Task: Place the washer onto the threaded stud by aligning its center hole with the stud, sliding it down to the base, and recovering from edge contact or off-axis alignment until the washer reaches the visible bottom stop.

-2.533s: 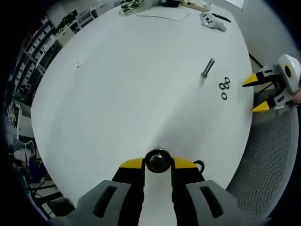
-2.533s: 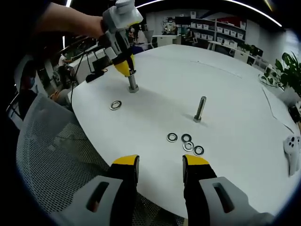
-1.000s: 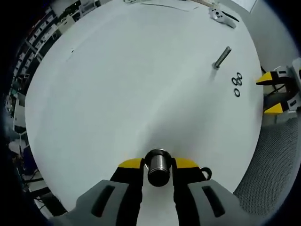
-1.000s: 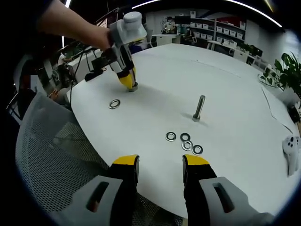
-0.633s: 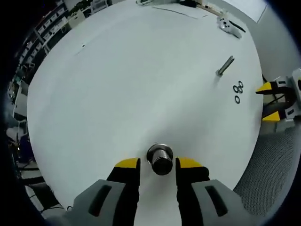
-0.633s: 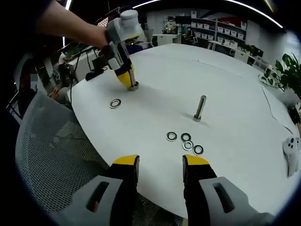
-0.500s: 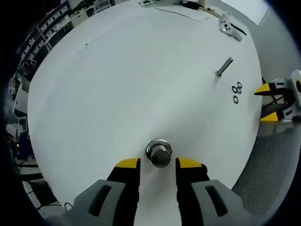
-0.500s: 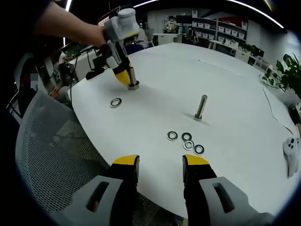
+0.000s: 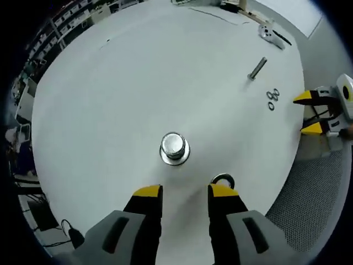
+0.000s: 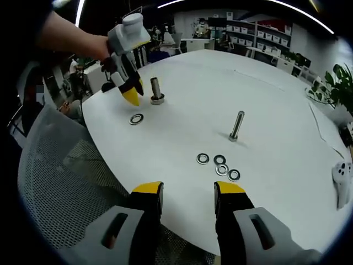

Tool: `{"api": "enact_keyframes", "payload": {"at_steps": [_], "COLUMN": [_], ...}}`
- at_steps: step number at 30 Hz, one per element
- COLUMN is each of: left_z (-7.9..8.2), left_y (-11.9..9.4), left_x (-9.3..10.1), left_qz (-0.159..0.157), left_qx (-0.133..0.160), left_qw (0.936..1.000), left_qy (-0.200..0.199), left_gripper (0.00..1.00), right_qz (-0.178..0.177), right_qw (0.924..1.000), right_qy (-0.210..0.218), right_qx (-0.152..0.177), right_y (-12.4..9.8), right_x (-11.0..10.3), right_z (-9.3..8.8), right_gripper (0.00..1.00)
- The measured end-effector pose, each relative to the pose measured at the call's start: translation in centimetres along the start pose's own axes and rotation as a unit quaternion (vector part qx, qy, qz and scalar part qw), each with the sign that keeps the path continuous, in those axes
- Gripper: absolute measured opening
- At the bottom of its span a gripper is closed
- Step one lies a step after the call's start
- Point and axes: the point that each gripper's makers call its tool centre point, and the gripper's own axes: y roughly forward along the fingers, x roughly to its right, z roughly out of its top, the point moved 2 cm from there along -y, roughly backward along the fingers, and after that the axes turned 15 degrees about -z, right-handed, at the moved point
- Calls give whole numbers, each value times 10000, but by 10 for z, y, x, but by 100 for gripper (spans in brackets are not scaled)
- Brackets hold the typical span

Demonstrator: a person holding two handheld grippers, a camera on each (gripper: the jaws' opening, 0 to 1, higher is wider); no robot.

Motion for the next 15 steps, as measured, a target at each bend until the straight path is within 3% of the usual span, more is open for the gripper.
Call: {"api": "enact_keyframes", "payload": {"at_steps": [15], "left_z": [-9], "left_y": [16], "left_x": [31], "left_qz": [-234], "left_qx": [-72], "left_qw": [9997], "left_qy": [39], "left_gripper": [31], "right_qz": [-2], "right_qw": [10000], "right_qy": [-13], "right_qx": [0], "right_y": [-1], "right_x": [0], "right_z": [-1], "right_gripper": [39]}}
